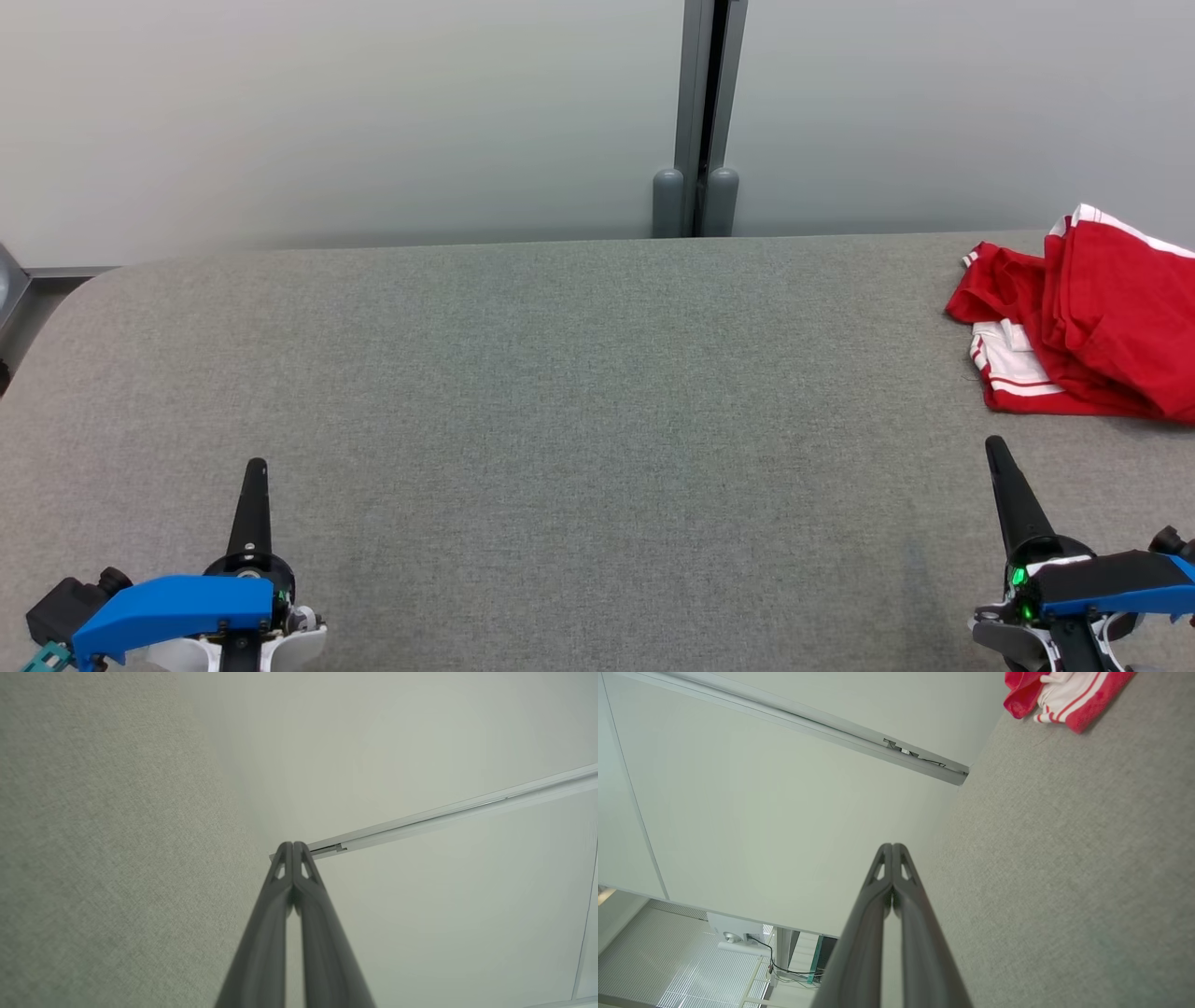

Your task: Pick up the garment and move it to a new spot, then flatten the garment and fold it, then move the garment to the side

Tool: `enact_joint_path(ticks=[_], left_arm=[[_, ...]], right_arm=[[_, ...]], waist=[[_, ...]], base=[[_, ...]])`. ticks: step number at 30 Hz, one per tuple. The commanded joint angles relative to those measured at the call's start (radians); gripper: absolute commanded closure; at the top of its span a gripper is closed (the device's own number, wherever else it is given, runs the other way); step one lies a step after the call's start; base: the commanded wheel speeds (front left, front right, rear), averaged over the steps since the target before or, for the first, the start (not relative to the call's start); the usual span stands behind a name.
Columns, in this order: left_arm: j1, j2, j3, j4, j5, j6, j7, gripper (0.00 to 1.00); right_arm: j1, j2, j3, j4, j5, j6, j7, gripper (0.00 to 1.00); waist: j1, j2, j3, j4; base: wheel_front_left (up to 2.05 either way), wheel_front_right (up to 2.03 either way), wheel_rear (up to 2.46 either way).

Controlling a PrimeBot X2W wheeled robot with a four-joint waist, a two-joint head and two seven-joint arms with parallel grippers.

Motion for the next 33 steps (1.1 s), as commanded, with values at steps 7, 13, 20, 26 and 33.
enact_joint_path(ticks=[7, 13, 20, 26, 33], left_arm=[[-0.026, 0.004, 0.009, -0.003, -0.081, -0.007, 0.021, 1.00], [-0.030, 0.004, 0.011, -0.002, -0.133, -0.008, 0.034, 1.00], [-0.036, 0.004, 0.012, 0.000, -0.192, -0.010, 0.048, 1.00], [-0.042, 0.004, 0.014, 0.001, -0.240, -0.011, 0.059, 1.00], [-0.047, 0.004, 0.016, 0.003, -0.293, -0.013, 0.073, 1.00]], right_arm=[[-0.025, 0.001, -0.004, 0.005, 0.079, 0.000, 0.013, 1.00], [-0.025, 0.001, -0.005, 0.010, 0.130, 0.000, 0.021, 1.00], [-0.029, 0.001, -0.005, 0.015, 0.185, 0.000, 0.030, 1.00], [-0.031, 0.002, -0.006, 0.019, 0.231, 0.000, 0.036, 1.00], [-0.033, 0.002, -0.006, 0.025, 0.281, 0.000, 0.043, 1.00]], waist=[[0.0000, 0.0000, -0.002, -0.002], [0.0000, 0.0000, -0.004, -0.003], [0.0000, 0.0000, -0.006, -0.005], [0.0000, 0.0000, -0.007, -0.007], [0.0000, 0.0000, -0.009, -0.009]], base=[[0.00, 0.00, 0.00], [0.00, 0.00, 0.00], [0.00, 0.00, 0.00], [0.00, 0.00, 0.00], [0.00, 0.00, 0.00]])
